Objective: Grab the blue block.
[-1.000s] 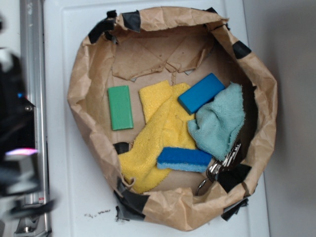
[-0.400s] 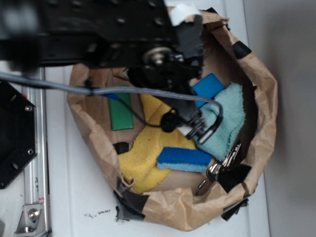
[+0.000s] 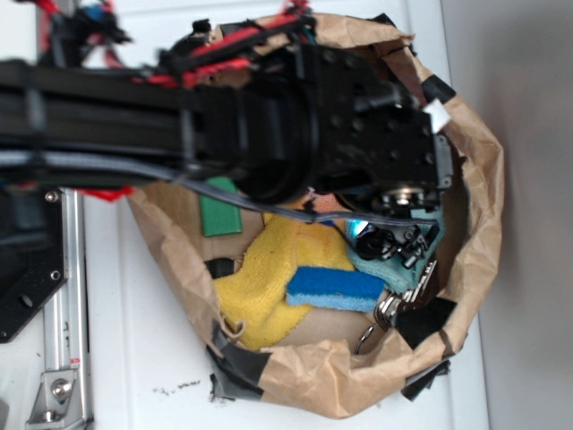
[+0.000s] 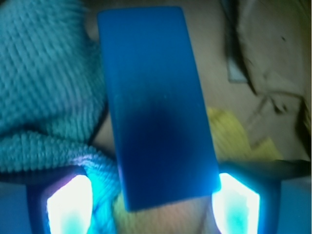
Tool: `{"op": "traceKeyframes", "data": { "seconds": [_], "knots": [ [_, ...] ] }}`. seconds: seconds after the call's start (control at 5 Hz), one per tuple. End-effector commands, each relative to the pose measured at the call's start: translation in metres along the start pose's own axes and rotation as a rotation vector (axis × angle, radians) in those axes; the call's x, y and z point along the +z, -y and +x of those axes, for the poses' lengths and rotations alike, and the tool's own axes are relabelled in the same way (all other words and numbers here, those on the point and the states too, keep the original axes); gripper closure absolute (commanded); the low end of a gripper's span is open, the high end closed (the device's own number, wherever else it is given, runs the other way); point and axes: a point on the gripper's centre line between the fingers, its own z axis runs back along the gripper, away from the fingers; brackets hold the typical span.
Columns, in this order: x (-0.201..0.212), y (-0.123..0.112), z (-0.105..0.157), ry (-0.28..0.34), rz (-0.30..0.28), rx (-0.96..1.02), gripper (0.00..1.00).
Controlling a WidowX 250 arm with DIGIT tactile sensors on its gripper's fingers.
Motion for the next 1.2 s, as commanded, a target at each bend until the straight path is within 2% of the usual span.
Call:
{"op": "traceKeyframes", "data": {
  "seconds": [0.0,0.2,0.4,0.6,0.8,1.0],
  "knots": [
    [-0.013,0.01,0.009,0.027,0.015,-0.097,0.0],
    [-0.02,-0.005,0.009,-0.007,0.038,-0.209,0.0],
    [-0.039,-0.035,0.006,-0.044,0.048,-0.183,1.0],
    [-0.03,-0.05,-0.005,-0.057,0.055,-0.24,1.0],
    [0.015,-0.053,-0.016,0.019,-0.026,-0.329,1.0],
    [0.064,-0.052,-0.021,0.067,-0.05,-0.439,1.0]
  ]
}}
